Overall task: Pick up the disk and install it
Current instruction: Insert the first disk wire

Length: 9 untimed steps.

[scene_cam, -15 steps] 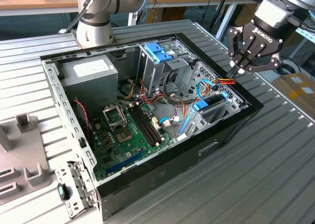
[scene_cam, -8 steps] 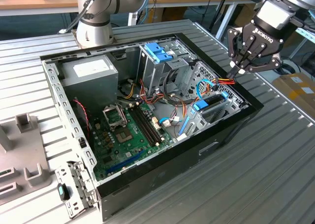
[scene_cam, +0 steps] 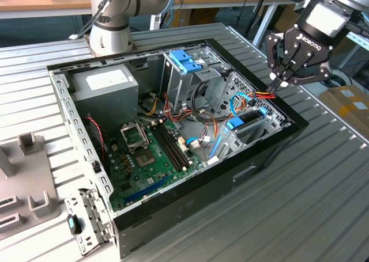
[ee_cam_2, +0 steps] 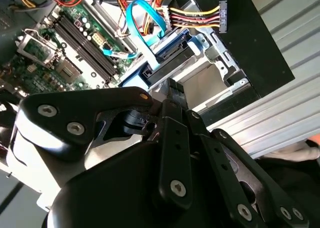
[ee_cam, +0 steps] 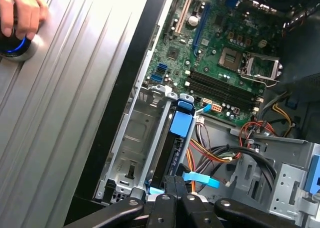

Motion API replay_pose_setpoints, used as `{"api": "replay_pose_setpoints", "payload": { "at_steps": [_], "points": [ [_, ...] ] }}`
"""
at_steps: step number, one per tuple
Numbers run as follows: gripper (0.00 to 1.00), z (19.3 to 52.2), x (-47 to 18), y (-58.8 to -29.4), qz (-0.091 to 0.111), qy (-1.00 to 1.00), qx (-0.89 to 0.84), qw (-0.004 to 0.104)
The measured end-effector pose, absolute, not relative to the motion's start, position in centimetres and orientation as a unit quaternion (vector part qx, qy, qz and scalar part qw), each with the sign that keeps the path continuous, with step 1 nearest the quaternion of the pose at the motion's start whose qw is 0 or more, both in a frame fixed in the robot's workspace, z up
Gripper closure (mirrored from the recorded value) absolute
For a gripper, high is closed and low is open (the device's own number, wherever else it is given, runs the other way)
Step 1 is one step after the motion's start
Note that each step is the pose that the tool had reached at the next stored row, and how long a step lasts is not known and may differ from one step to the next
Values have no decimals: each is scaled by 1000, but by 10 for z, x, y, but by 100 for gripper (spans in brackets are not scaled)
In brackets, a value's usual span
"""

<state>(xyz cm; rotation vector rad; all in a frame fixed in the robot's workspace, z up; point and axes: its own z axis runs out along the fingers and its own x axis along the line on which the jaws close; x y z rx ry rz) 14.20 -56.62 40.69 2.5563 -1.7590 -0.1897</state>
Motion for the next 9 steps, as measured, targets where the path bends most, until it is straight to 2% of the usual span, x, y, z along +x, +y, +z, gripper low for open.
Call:
{"api": "replay_pose_setpoints", "payload": {
  "at_steps": [9],
  "points": [
    [90, 407, 142, -566, -60, -527, 848, 19]
  ]
}}
